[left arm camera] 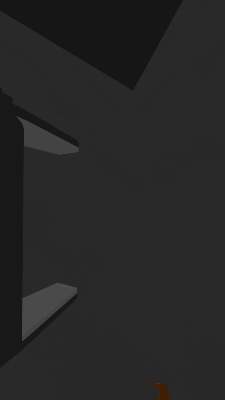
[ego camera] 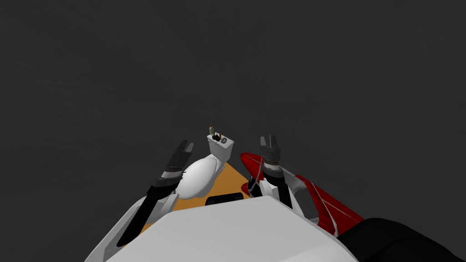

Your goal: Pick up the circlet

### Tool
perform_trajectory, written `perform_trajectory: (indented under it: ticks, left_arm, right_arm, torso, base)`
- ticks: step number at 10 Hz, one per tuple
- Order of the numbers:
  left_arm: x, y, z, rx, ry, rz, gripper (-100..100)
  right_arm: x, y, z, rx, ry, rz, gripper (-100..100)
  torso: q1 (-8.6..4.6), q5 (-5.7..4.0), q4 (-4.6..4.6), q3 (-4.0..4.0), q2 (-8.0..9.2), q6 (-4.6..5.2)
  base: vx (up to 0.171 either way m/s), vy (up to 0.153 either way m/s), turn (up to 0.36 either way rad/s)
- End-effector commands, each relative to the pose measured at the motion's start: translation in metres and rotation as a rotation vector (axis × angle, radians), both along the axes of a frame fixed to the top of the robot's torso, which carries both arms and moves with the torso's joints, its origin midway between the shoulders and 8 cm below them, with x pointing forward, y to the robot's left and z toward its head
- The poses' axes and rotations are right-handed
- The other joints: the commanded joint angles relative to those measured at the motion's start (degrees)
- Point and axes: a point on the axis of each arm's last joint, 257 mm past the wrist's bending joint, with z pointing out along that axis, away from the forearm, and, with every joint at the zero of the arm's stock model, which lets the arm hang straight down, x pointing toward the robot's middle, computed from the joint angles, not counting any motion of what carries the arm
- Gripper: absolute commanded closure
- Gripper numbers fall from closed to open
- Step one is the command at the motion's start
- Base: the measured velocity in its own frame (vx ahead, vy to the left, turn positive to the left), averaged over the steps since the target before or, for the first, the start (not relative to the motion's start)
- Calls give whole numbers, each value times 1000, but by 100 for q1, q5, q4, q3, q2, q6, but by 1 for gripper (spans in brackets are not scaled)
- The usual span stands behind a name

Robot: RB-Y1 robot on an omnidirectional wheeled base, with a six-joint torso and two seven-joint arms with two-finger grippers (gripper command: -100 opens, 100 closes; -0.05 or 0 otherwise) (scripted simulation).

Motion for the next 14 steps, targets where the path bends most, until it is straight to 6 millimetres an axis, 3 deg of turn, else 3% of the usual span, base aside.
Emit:
perform_trajectory:
  ticks: [1, 4, 6, 7, 8, 9, 10, 11, 12, 13, 14]
  left_arm:
    - [12, -6, -26, 0, 85, -50, -100]
    - [18, -9, -43, -8, 146, -91, -100]
    - [28, -12, -80, 1, 265, -141, -100]
    - [28, -12, -80, -10, 270, -151, -100]
    - [32, -12, -99, -2, 332, -171, -100]
    - [32, -12, -99, -11, 335, -176, -100]
    - [35, -10, -119, -1, 399, -192, -100]
    - [35, -10, -119, -13, 402, -197, -100]
    - [37, -8, -140, -5, 467, -211, -100]
    - [37, -8, -140, -14, 470, -215, -100]
    - [39, -4, -160, -6, 536, -223, -100]
  right_arm:
    - [0, 0, 0, 0, 0, 0, 0]
    - [0, 0, 0, 0, 0, 0, 0]
    - [0, 0, 0, 0, 0, 0, 0]
    - [0, 0, 0, 0, 0, 0, 0]
    - [0, 0, 0, 0, 0, 0, 0]
    - [0, 0, 0, 0, 0, 0, 0]
    - [0, 0, 0, 0, 0, 0, 0]
    - [0, 0, 0, 0, 0, 0, 0]
    - [0, 0, 0, 0, 0, 0, 0]
    - [0, 0, 0, 0, 0, 0, 0]
    - [0, 0, 0, 0, 0, 0, 0]
  torso:
    - [0, 0, 0, 0, 0, 0]
    - [-1, 0, -3, -8, -14, 0]
    - [5, 1, -4, -10, -17, 0]
    - [4, 0, -2, -5, -10, 1]
    - [7, 2, -3, -8, -16, -3]
    - [6, 1, -4, -11, -19, 0]
    - [8, 1, -5, -14, -25, -3]
    - [4, 1, -5, -14, -25, -1]
    - [7, 1, -5, -16, -29, -3]
    - [8, 1, -6, -15, -27, 0]
    - [9, 2, -5, -16, -29, -4]
  base:
    - [-125, -38, -163]
    - [-72, -23, -64]
    - [-87, -18, -181]
    - [-71, -7, -48]
    - [-62, -16, -109]
    - [-48, -13, -73]
    - [-52, -25, -141]
    - [-41, -14, -81]
    - [-49, -13, -164]
    - [-42, -9, -74]
    - [-42, -14, -137]
